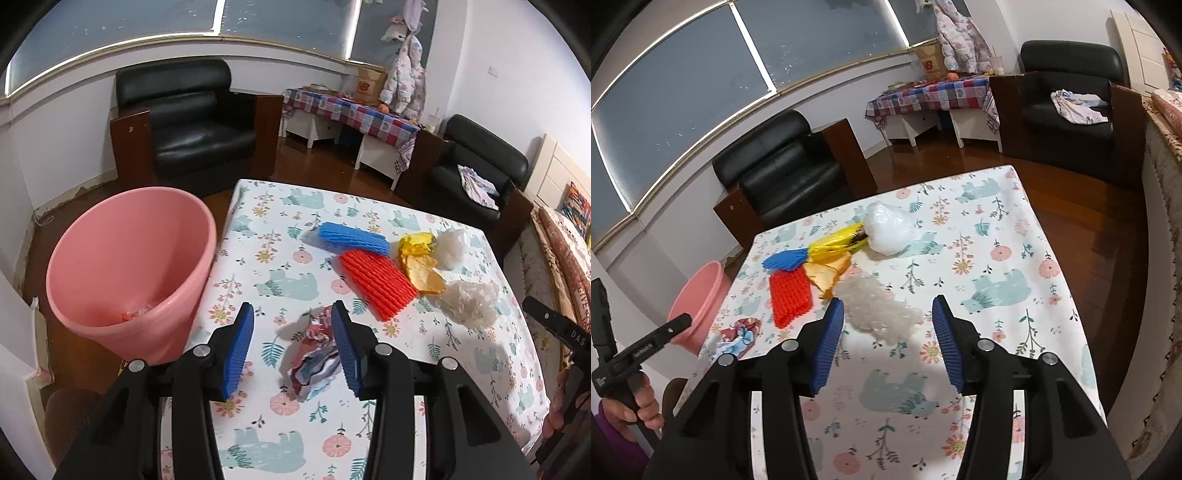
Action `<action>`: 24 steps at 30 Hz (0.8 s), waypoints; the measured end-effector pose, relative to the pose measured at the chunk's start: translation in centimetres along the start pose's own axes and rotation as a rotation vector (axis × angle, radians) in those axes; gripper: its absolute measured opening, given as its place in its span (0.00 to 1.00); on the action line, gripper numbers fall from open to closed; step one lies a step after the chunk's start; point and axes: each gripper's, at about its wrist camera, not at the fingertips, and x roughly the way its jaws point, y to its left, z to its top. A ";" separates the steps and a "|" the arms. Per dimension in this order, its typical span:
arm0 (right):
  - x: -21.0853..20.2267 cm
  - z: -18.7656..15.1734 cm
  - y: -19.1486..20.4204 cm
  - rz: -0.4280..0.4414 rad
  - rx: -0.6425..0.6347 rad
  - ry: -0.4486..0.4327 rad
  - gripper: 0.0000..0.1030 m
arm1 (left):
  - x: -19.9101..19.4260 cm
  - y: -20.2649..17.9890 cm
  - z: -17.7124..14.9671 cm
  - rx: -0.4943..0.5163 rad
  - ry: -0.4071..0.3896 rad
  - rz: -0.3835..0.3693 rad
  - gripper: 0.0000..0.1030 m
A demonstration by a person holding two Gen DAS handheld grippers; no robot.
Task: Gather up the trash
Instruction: 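Move both tools back over the table toward the remaining trash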
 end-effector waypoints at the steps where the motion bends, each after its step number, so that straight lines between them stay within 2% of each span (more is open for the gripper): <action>1: 0.2 0.0 -0.1 0.000 0.003 0.004 0.49 | 0.0 0.3 0.0 -0.011 0.001 0.002 0.43; 7: 1.4 -0.4 -0.4 0.003 0.004 0.034 0.50 | 0.9 1.2 -0.3 -0.077 0.053 -0.043 0.45; 14: 2.0 -0.7 -0.4 0.007 0.003 0.048 0.50 | 3.1 -1.4 -2.9 0.030 0.146 -0.081 0.46; 19: 2.3 -0.7 -0.3 0.008 -0.004 0.053 0.50 | 4.1 -2.9 -4.2 0.122 0.154 -0.064 0.46; 24: 3.0 -0.5 0.1 0.020 -0.020 0.063 0.50 | 4.7 -2.7 -4.3 0.127 0.146 -0.055 0.45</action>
